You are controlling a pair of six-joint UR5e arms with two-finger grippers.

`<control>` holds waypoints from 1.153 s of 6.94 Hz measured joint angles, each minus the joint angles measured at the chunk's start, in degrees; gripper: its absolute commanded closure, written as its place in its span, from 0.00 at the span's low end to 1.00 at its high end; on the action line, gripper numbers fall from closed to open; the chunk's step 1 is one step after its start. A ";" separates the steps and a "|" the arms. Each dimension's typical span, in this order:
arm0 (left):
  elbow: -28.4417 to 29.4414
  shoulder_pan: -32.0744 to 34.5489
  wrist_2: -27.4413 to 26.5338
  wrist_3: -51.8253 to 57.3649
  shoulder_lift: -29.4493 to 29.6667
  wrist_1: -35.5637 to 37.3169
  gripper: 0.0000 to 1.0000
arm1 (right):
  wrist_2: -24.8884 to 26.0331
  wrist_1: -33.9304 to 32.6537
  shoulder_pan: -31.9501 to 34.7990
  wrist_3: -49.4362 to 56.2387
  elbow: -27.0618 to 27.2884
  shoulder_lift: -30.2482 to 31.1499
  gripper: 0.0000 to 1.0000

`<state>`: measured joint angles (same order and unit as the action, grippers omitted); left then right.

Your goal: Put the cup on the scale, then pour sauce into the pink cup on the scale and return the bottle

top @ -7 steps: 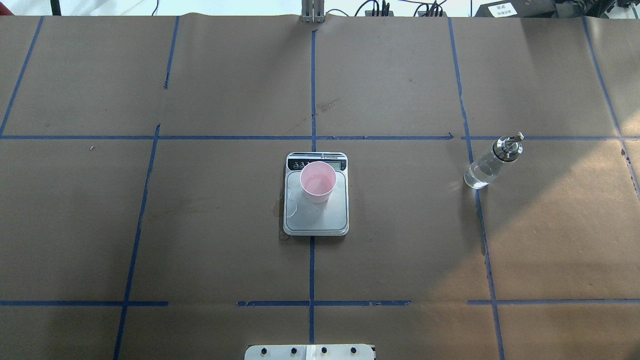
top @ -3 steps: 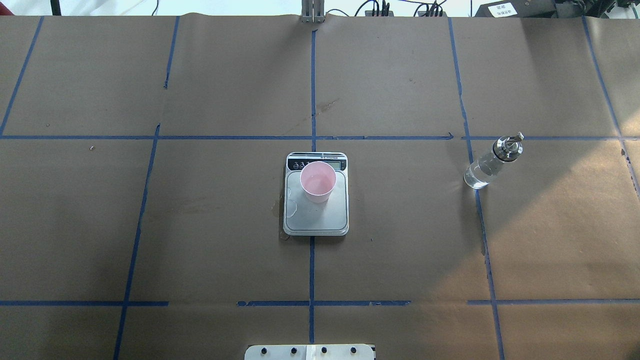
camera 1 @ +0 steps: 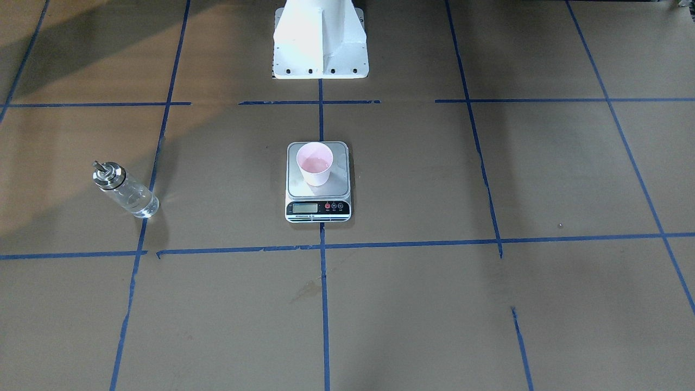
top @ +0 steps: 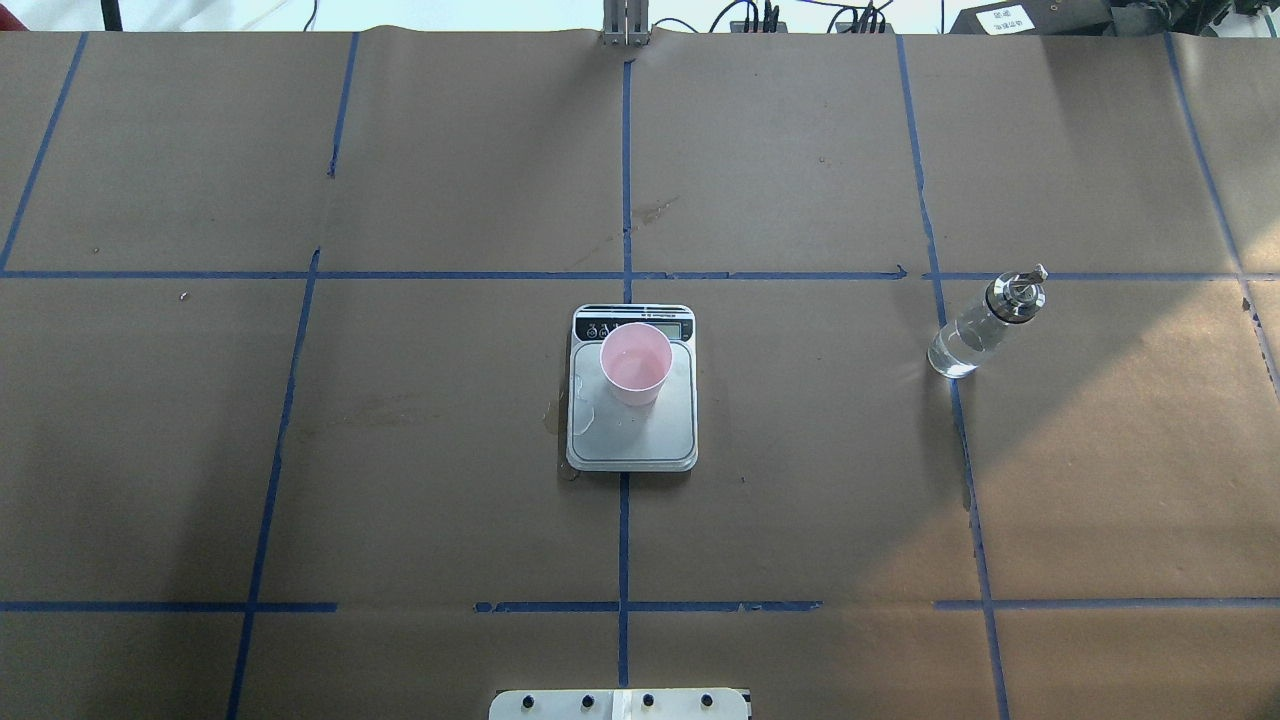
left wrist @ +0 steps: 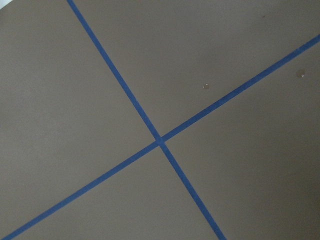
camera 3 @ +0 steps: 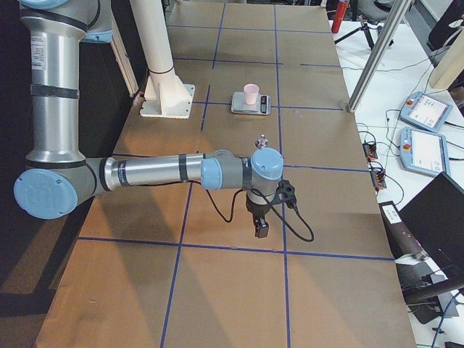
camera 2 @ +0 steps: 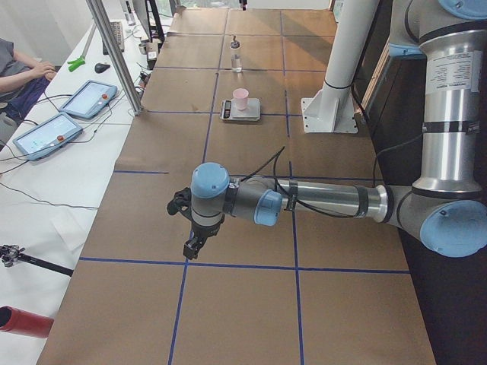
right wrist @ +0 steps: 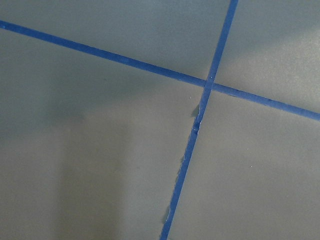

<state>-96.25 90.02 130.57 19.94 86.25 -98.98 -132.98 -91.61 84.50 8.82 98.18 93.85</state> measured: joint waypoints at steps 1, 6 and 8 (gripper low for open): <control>0.09 2.14 0.12 -0.01 0.23 4.81 0.00 | -2.91 1.37 0.90 -0.54 -1.98 0.22 0.00; 0.12 3.75 4.22 -0.92 0.95 10.45 0.00 | -4.58 2.17 3.11 -8.11 -0.67 -0.04 0.00; 0.17 3.76 4.25 -0.89 1.01 10.32 0.00 | -4.47 2.22 3.40 -8.28 -0.67 0.09 0.00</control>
<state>-96.09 93.78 134.82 19.05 87.26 -88.66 -137.45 -89.39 87.91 0.54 97.51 93.95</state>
